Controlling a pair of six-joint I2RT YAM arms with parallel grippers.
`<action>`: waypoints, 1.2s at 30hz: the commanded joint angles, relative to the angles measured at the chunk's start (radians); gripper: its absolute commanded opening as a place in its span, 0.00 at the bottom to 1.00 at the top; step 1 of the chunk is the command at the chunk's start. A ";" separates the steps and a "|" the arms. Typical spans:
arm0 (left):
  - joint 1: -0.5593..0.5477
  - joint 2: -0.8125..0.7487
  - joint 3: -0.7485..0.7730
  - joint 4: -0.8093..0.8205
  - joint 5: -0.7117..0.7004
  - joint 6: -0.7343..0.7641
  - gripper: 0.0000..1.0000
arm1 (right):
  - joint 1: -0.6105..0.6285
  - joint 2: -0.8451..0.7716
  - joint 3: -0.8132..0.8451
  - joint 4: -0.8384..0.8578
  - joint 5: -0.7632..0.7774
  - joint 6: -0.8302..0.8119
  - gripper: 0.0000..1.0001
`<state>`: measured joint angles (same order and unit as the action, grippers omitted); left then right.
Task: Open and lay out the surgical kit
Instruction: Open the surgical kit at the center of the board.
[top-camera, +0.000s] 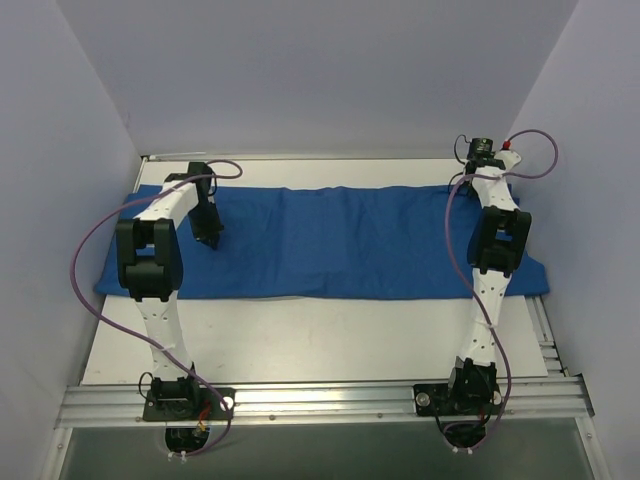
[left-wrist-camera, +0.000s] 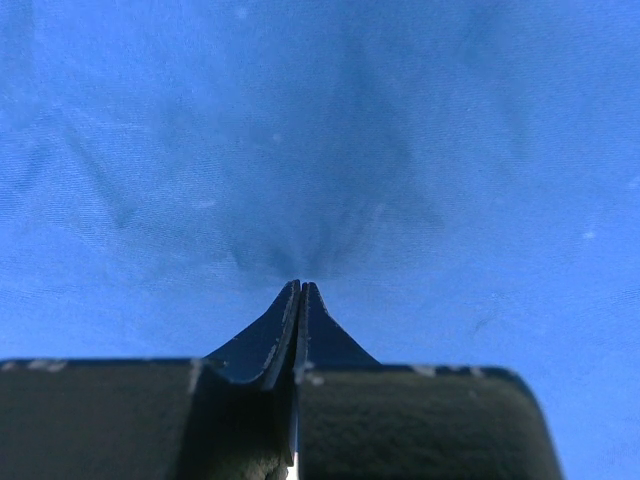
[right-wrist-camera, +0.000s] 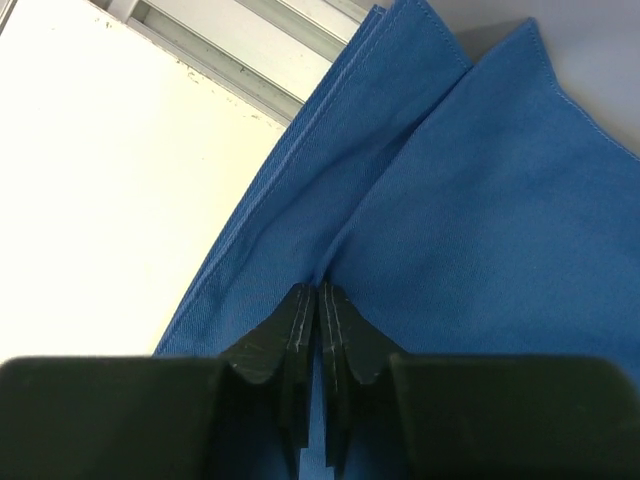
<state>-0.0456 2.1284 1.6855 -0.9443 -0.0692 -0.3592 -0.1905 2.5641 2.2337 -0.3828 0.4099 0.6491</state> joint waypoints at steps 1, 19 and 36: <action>0.003 -0.039 -0.009 0.009 0.012 -0.003 0.02 | -0.009 -0.007 0.000 0.022 -0.005 -0.005 0.12; 0.003 -0.025 -0.020 0.007 0.014 -0.011 0.02 | -0.041 0.044 -0.022 0.070 -0.031 -0.039 0.21; 0.004 -0.048 0.026 -0.014 -0.009 0.000 0.02 | -0.032 -0.119 -0.040 0.015 -0.094 -0.039 0.00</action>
<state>-0.0456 2.1284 1.6558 -0.9478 -0.0708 -0.3618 -0.2222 2.5603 2.2131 -0.2985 0.3382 0.6022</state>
